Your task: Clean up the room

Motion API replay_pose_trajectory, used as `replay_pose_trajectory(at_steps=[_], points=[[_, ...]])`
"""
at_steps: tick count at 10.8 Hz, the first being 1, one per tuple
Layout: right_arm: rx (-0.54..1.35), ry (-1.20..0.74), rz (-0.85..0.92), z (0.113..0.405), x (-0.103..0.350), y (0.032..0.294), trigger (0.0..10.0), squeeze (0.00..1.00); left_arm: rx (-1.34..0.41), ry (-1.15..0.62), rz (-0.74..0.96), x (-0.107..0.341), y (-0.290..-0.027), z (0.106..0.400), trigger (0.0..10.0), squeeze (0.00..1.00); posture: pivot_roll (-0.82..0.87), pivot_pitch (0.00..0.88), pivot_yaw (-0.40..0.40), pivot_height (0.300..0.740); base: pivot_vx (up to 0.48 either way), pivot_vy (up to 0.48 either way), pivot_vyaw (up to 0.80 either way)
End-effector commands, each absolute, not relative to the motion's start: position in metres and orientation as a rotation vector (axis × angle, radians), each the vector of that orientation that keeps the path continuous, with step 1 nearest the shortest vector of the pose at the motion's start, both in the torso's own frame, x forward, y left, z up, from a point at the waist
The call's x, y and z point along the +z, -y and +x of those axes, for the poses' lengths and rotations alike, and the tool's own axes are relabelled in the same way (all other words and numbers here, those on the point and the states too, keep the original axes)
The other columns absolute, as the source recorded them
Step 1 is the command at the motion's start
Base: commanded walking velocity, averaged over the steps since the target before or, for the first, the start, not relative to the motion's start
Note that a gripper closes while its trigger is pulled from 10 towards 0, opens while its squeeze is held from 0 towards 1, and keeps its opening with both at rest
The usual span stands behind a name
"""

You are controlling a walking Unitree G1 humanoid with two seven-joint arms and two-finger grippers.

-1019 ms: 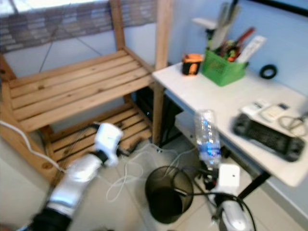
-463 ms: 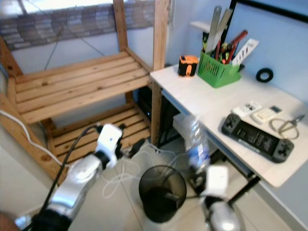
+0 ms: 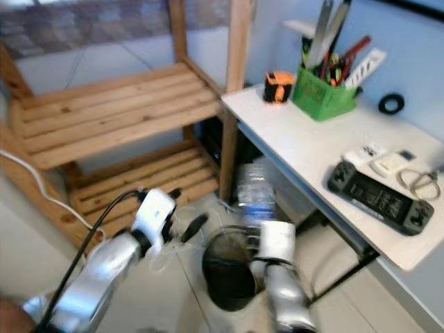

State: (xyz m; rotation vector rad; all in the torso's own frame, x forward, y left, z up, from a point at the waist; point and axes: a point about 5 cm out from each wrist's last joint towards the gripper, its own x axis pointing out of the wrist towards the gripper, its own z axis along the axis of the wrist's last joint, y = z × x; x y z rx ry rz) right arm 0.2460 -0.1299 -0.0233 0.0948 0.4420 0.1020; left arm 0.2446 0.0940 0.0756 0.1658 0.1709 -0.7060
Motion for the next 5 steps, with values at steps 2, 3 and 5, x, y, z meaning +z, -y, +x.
replay_pose_trajectory(at_steps=[2,3,5], points=[[0.099,-0.477,0.031,0.249,-0.029,0.131,10.0,0.00,-0.747,-0.245,0.163,0.074,-0.098,0.212,10.0,0.00,0.21,0.208,0.001,0.740,0.000,0.000,0.00],[0.084,-0.504,0.014,0.250,-0.033,0.135,10.0,0.00,-0.742,-0.310,0.134,0.067,-0.103,0.193,10.0,0.00,0.22,0.234,0.003,0.740,0.000,0.000,0.00],[0.074,-0.522,-0.068,0.262,-0.028,0.136,10.0,0.00,-0.702,-0.371,0.104,0.063,-0.108,0.176,10.0,0.00,0.23,0.264,0.000,0.740,0.000,0.000,0.00]])
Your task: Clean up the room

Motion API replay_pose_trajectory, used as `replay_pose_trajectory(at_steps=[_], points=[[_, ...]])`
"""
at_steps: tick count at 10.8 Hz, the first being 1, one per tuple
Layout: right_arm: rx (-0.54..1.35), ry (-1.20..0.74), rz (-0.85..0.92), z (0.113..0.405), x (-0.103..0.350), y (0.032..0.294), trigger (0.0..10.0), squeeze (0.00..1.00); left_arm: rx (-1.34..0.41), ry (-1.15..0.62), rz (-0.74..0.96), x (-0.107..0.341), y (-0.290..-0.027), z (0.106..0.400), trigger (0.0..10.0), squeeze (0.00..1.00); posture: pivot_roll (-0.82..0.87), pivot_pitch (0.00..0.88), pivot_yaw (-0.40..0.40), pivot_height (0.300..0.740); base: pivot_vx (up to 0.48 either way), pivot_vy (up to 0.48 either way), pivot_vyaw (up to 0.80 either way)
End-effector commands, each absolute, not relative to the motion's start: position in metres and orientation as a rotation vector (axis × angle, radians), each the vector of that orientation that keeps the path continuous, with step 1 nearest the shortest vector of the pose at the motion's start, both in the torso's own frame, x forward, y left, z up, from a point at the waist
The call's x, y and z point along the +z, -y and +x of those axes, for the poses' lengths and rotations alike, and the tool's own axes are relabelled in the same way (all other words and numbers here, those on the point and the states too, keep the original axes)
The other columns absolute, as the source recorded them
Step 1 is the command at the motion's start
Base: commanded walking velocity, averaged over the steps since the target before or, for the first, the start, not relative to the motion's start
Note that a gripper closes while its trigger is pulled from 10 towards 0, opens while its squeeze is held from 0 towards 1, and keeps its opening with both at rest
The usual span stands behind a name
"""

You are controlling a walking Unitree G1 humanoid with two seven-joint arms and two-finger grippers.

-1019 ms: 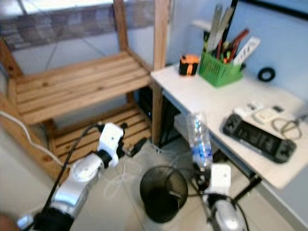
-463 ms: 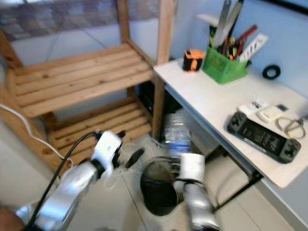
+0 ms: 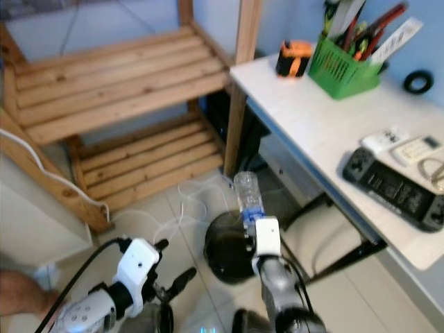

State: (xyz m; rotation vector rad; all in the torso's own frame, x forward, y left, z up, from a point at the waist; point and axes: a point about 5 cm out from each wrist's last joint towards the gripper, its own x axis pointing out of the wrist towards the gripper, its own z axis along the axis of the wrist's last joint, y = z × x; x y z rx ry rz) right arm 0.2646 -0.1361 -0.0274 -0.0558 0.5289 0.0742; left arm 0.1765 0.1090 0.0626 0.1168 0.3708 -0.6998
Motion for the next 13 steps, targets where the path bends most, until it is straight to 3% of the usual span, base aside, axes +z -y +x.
replay_pose_trajectory(at_steps=[1,2,3,10,12,13], points=[[0.090,-0.527,-0.057,0.266,-0.026,0.131,10.0,0.00,-0.705,-0.378,0.107,0.065,-0.107,0.172,10.0,0.00,0.23,0.267,-0.001,0.740,0.000,0.000,0.00],[0.084,-0.535,-0.037,0.270,-0.025,0.126,10.0,0.00,-0.705,-0.383,0.108,0.067,-0.107,0.170,10.0,0.00,0.23,0.275,0.000,0.740,0.000,0.000,0.00],[0.093,-0.557,0.020,0.271,-0.025,0.119,10.0,1.00,-0.705,-0.391,0.111,0.069,-0.106,0.167,10.0,0.00,0.24,0.281,-0.001,0.740,0.000,0.000,0.00],[0.117,-0.550,0.038,0.279,-0.018,0.108,10.0,1.00,-0.690,-0.400,0.124,0.068,-0.103,0.171,10.0,0.00,0.22,0.264,-0.008,0.740,0.000,0.000,0.00],[0.098,-0.483,0.041,0.289,-0.008,0.113,10.0,1.00,-0.685,-0.370,0.144,0.067,-0.103,0.185,10.0,0.00,0.19,0.213,-0.012,0.740,0.000,0.000,0.00],[0.086,-0.427,0.028,0.294,-0.001,0.118,10.0,0.64,-0.673,-0.354,0.154,0.068,-0.105,0.193,10.0,0.00,0.17,0.181,-0.016,0.740,0.000,0.000,0.00]])
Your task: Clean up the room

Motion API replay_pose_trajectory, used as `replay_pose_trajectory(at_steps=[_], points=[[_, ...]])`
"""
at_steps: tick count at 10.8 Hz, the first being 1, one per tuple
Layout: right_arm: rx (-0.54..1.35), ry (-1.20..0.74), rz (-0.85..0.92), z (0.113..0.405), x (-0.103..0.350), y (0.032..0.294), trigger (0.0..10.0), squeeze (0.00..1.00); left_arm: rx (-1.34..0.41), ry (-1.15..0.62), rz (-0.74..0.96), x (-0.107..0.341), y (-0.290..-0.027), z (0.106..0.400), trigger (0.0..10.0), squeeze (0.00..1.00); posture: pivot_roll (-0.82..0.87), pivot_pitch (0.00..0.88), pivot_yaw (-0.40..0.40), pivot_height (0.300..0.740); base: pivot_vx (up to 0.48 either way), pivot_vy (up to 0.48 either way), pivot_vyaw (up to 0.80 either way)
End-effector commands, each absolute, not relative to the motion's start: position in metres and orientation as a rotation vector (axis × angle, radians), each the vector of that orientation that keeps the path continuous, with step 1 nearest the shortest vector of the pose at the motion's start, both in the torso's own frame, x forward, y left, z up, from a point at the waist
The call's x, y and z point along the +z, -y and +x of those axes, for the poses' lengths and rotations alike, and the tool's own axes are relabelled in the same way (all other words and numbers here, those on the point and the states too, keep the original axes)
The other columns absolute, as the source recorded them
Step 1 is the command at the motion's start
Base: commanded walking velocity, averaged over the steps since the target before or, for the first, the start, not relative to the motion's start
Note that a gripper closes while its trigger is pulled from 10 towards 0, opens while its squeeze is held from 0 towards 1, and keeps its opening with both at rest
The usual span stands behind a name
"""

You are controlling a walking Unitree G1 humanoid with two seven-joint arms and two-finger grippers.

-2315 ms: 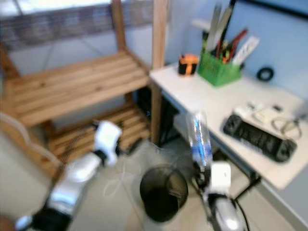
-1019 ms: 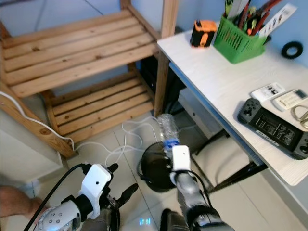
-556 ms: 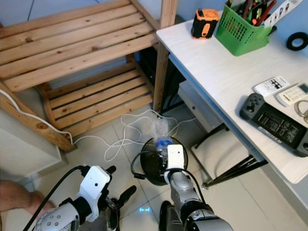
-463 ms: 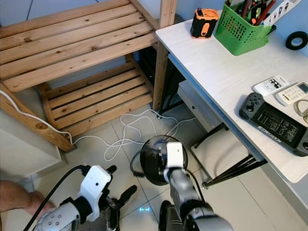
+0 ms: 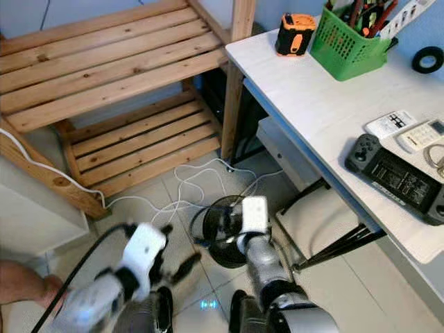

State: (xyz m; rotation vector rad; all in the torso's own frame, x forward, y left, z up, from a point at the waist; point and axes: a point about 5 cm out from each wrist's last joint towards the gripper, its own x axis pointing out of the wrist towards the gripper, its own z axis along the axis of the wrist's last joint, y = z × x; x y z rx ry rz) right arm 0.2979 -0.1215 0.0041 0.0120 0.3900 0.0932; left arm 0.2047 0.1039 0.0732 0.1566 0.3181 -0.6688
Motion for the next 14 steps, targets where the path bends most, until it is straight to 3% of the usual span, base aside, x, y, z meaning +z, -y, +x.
replay_pose_trajectory(at_steps=[1,3,6,8,10,11,13,14], points=[[0.056,-0.303,0.009,0.300,0.012,0.136,10.0,0.00,-0.627,-0.330,0.167,0.065,-0.112,0.215,10.0,0.00,0.11,0.099,-0.025,0.740,0.000,0.000,0.00],[-0.009,-0.175,-0.004,0.283,0.022,0.166,10.0,0.00,-0.580,-0.274,0.169,0.069,-0.112,0.241,10.0,0.00,0.05,0.000,-0.036,0.740,0.000,0.000,0.00],[-0.052,-0.018,-0.066,0.242,0.054,0.189,10.0,0.00,-0.485,-0.153,0.110,0.082,-0.115,0.272,10.0,0.00,-0.04,0.000,-0.007,0.740,0.000,0.000,0.00],[0.012,0.026,0.009,0.219,0.063,0.193,10.0,0.00,-0.356,0.089,0.132,0.119,-0.131,0.275,10.0,0.00,-0.08,0.000,0.025,0.740,0.000,0.000,0.00],[-0.119,0.083,0.049,0.212,0.075,0.217,10.0,0.00,-0.394,0.207,0.274,0.132,-0.132,0.268,10.0,0.00,-0.11,0.000,0.038,0.740,0.000,0.000,0.00],[-0.106,0.050,0.047,0.206,0.071,0.215,10.0,0.00,-0.496,0.203,0.328,0.128,-0.113,0.265,10.0,0.00,-0.11,0.000,0.031,0.740,0.000,0.000,0.00],[-0.088,0.019,0.015,0.213,0.067,0.208,10.0,0.00,-0.472,0.118,0.174,0.121,-0.104,0.275,10.0,0.00,-0.12,0.000,0.034,0.740,0.000,0.000,0.00],[-0.090,0.024,0.019,0.219,0.068,0.206,10.0,0.00,-0.478,0.132,0.199,0.122,-0.103,0.279,10.0,0.00,-0.13,0.000,0.049,0.740,0.000,0.000,0.00]])
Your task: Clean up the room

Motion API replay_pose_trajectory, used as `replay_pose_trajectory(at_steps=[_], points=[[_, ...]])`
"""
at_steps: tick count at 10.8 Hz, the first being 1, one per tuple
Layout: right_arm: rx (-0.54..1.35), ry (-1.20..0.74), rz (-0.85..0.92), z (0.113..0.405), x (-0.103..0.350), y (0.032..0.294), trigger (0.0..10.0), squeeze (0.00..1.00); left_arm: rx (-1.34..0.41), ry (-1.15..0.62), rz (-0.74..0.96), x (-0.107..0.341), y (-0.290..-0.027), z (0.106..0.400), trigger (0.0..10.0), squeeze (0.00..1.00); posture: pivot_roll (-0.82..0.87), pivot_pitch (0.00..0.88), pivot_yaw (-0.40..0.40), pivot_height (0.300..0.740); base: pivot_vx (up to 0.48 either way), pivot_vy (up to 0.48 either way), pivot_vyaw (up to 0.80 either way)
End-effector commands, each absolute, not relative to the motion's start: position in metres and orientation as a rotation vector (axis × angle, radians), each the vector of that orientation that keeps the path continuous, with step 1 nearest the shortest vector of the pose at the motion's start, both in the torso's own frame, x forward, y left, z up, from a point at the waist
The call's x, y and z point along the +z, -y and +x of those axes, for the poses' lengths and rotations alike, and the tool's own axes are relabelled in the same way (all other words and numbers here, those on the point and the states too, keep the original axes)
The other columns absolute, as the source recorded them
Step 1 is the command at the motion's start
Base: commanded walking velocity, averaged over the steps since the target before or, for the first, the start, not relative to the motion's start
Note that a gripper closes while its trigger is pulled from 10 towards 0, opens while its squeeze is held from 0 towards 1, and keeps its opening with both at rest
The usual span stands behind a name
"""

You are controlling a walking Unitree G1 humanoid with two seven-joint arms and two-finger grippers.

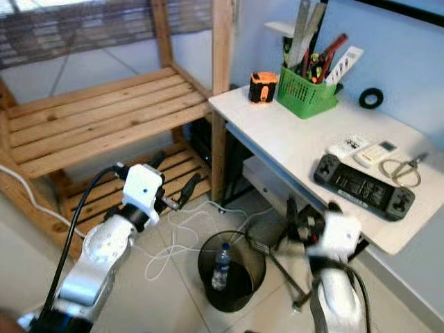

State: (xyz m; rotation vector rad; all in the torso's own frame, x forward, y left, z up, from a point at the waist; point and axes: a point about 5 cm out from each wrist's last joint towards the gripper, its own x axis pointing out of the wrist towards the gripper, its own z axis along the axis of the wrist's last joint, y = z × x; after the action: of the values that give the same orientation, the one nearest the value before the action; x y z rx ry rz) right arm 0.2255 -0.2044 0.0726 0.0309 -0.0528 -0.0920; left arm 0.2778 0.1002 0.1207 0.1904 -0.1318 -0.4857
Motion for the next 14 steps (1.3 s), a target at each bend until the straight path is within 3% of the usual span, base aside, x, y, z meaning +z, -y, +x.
replay_pose_trajectory(at_steps=[1,7,10,14], points=[[-0.092,0.045,0.040,0.232,0.070,0.199,10.0,0.00,-0.497,0.142,0.202,0.124,-0.100,0.283,10.0,0.00,-0.13,0.000,0.073,0.740,0.000,-0.435,0.00],[-0.089,0.056,0.006,0.245,0.073,0.191,10.0,0.00,-0.493,0.121,0.227,0.122,-0.101,0.305,10.0,0.00,-0.14,0.000,0.086,0.740,0.000,-0.071,-0.56],[-0.099,0.039,0.006,0.232,0.068,0.193,10.0,0.00,-0.510,0.054,0.336,0.087,-0.129,0.278,10.0,0.00,-0.13,0.000,0.085,0.740,0.000,0.000,-0.66],[-0.058,-0.010,-0.028,0.227,0.059,0.193,10.0,0.00,-0.521,0.089,0.251,0.096,-0.115,0.283,10.0,0.00,-0.11,0.000,0.056,0.740,0.000,-0.120,-0.65]])
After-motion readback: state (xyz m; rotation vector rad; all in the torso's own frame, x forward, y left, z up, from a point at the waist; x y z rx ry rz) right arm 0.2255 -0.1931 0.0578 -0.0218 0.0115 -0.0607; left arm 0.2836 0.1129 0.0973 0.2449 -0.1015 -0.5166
